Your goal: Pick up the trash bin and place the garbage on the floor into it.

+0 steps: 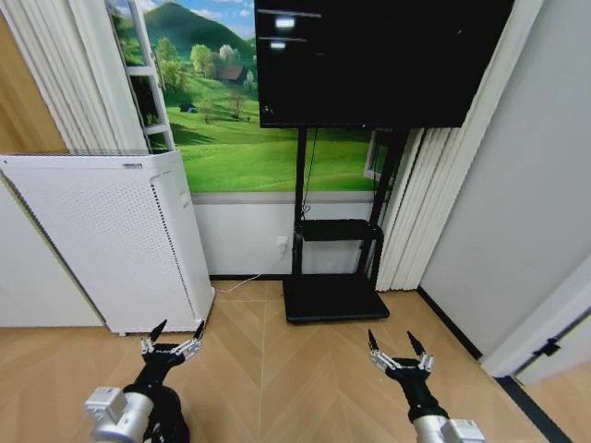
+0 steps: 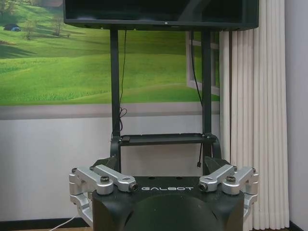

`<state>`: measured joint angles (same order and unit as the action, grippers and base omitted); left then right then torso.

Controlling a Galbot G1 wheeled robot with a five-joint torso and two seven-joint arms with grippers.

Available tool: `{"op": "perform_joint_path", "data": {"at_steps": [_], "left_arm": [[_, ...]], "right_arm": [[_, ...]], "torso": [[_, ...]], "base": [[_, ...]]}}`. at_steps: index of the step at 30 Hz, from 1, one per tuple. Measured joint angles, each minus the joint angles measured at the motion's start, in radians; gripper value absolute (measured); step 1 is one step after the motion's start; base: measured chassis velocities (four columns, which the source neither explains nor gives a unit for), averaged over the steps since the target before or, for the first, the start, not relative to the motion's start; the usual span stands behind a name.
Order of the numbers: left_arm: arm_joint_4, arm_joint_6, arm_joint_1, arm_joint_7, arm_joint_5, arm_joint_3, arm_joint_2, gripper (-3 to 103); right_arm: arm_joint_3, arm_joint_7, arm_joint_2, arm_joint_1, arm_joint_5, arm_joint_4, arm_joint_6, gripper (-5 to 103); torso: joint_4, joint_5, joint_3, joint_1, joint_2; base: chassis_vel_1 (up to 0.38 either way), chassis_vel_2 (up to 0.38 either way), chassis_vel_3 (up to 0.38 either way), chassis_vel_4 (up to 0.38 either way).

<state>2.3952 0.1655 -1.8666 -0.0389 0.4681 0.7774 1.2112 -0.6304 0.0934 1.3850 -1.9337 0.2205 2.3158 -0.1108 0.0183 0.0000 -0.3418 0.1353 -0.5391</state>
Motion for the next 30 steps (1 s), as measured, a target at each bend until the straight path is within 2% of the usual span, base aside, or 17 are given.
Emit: {"op": "perform_joint_path", "data": {"at_steps": [30], "left_arm": [[0.000, 0.000, 0.000, 0.000, 0.000, 0.000, 0.000, 100]], "right_arm": [[0.000, 0.000, 0.000, 0.000, 0.000, 0.000, 0.000, 100]], "torso": [[0.0000, -0.0001, -0.074, 0.053, -0.127]], "base": [[0.000, 0.000, 0.000, 0.000]]}}
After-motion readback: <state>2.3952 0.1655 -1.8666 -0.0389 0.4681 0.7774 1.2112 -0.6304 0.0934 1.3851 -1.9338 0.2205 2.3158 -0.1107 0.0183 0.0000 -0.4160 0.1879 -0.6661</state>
